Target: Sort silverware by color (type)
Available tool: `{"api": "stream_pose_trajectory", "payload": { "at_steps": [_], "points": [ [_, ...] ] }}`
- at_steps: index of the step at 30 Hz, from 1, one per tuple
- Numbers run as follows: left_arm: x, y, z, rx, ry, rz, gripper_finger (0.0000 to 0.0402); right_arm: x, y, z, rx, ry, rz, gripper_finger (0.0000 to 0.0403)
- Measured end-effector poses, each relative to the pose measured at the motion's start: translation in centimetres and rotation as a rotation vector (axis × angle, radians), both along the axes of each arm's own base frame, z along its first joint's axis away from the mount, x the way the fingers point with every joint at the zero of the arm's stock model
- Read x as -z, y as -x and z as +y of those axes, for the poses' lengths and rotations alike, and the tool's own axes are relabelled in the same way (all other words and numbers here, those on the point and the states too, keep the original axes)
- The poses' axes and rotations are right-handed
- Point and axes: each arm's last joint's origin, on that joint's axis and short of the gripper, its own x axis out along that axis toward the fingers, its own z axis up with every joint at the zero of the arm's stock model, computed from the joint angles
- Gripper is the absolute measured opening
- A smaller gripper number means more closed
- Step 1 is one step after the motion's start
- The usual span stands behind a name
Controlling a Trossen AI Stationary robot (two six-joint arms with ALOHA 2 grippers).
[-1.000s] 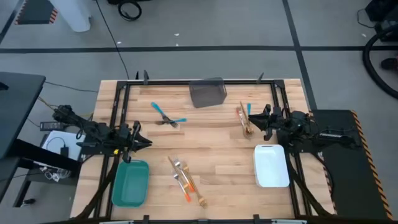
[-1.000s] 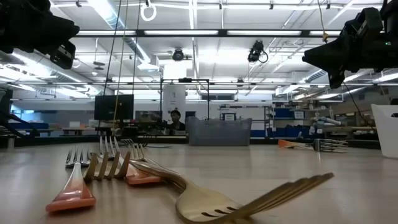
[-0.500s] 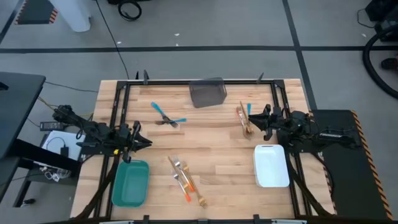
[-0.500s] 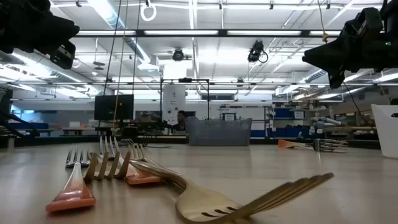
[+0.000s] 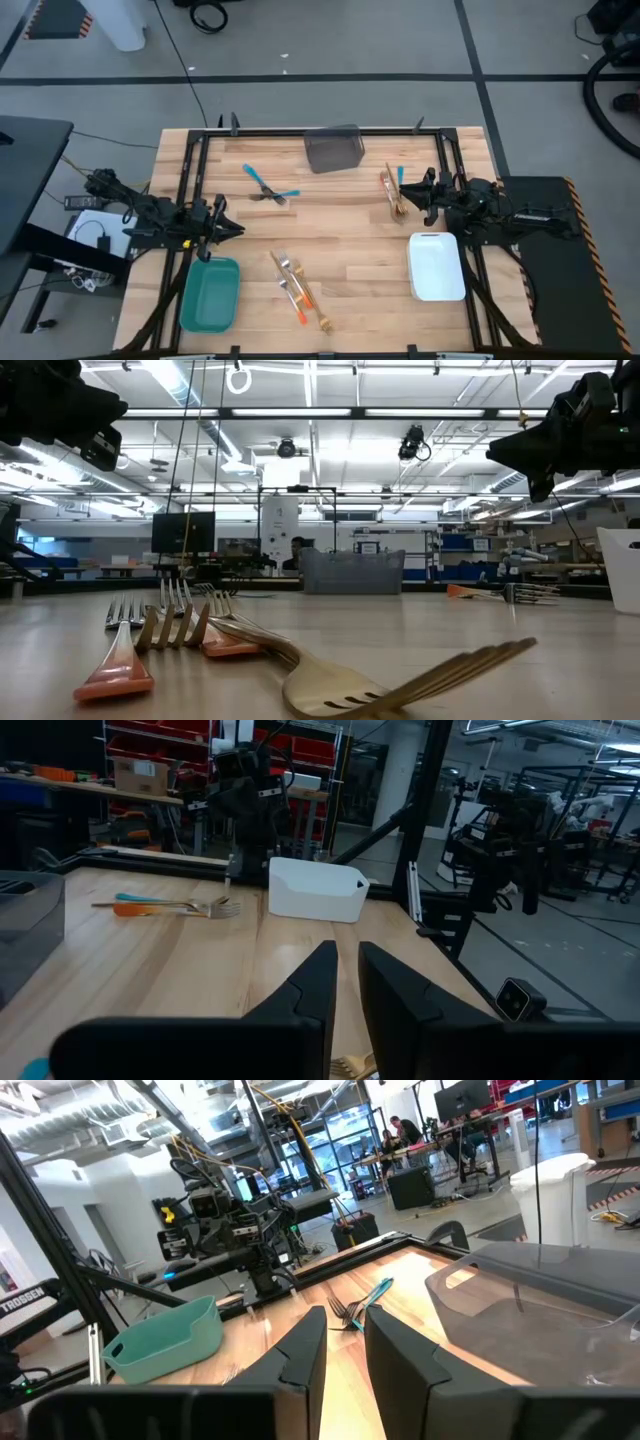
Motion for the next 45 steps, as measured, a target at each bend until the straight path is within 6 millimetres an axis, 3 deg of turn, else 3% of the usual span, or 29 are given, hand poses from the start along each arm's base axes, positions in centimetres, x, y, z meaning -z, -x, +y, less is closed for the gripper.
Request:
{"api": "stream_pose_trajectory", "payload": {
  "at_steps": [18, 24, 45],
  "points": [
    [-0.01, 0.0, 0.0, 0.0, 0.0, 0.0, 0.0053, -0.01, 0.0, 0.0, 0.0, 0.0, 0.0, 0.0079],
    [-0.01, -0.01, 0.02, -0.006, -0.077, -0.009, 0.0053, 0.0, 0.0, 0.0, 0.0, 0.0, 0.0, 0.0079],
    [-0.28, 0.0, 0.04, -0.006, -0.03, -0.031, 0.0053, -0.11, 0.02, -0.05, 0.017, -0.003, -0.012, 0.0079]
  ]
}}
